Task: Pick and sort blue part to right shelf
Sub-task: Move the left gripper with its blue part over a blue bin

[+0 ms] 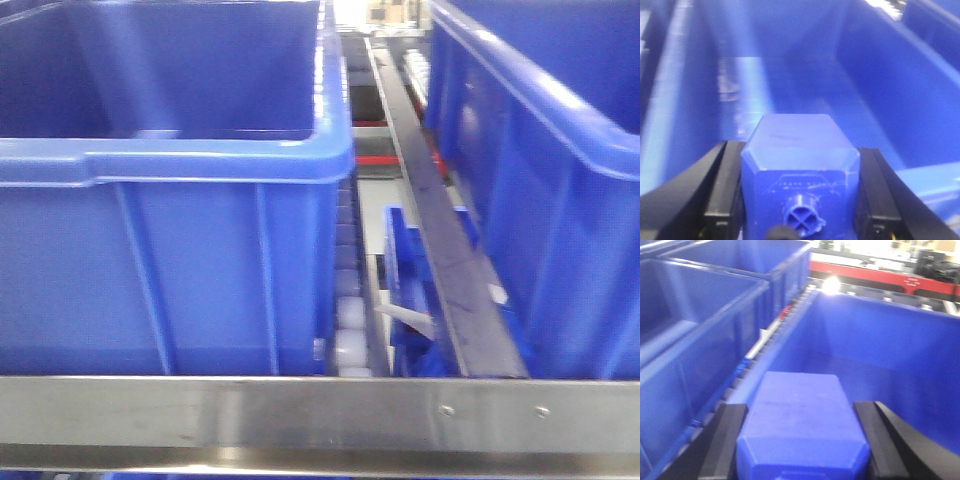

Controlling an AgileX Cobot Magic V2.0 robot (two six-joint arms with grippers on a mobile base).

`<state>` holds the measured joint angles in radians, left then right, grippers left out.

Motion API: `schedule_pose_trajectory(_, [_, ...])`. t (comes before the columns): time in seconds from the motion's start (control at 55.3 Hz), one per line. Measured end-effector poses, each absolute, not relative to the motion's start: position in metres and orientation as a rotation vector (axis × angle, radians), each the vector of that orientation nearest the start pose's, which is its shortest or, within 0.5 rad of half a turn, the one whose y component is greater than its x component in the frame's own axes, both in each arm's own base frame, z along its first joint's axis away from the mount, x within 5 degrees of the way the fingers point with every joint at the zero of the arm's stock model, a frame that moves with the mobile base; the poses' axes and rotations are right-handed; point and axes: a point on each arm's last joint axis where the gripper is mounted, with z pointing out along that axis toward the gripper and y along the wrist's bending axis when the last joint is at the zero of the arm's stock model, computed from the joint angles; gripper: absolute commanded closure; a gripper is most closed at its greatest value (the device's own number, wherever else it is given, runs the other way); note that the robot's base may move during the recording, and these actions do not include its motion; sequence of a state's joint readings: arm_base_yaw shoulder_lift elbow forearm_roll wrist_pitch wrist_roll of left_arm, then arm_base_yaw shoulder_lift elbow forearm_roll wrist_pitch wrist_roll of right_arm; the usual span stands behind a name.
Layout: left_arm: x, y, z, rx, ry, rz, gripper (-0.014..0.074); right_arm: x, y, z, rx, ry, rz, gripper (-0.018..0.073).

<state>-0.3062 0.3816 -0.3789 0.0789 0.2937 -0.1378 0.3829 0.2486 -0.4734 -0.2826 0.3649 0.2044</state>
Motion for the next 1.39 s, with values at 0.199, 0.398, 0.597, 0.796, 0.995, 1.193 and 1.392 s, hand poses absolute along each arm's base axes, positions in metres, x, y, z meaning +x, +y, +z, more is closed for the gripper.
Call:
schedule_pose_trajectory(0.199, [0.086, -0.025, 0.288, 0.201, 1.774, -0.245, 0.0346, 0.057, 0.013, 0.324, -0.279, 1.589, 0.169, 0.0374])
schedule_pose_trajectory(0.398, [0.086, -0.025, 0.288, 0.201, 1.774, -0.245, 0.0346, 0.057, 0.013, 0.324, -0.279, 1.589, 0.169, 0.0374])
schedule_pose_trajectory(0.597, [0.086, -0.025, 0.288, 0.201, 1.774, -0.245, 0.0346, 0.057, 0.013, 0.324, -0.279, 1.589, 0.169, 0.0374])
schedule_pose_trajectory(0.796, [0.086, -0.025, 0.289, 0.200, 1.764, -0.247, 0.0346, 0.057, 0.013, 0.324, -0.279, 1.589, 0.169, 0.0374])
schedule_pose_trajectory(0.995, [0.086, -0.025, 0.295, 0.201, 1.721, -0.251, 0.0346, 0.057, 0.013, 0.324, -0.279, 1.589, 0.169, 0.0374])
schedule_pose_trajectory(1.193, [0.104, -0.030, 0.331, 0.284, 1.727, -0.173, 0.0346, 0.057, 0.013, 0.324, -0.279, 1.589, 0.169, 0.0374])
schedule_pose_trajectory(1.392, [0.156, -0.046, 0.357, 0.348, 1.874, -0.120, 0.0346, 0.057, 0.013, 0.324, -0.279, 1.589, 0.169, 0.0374])
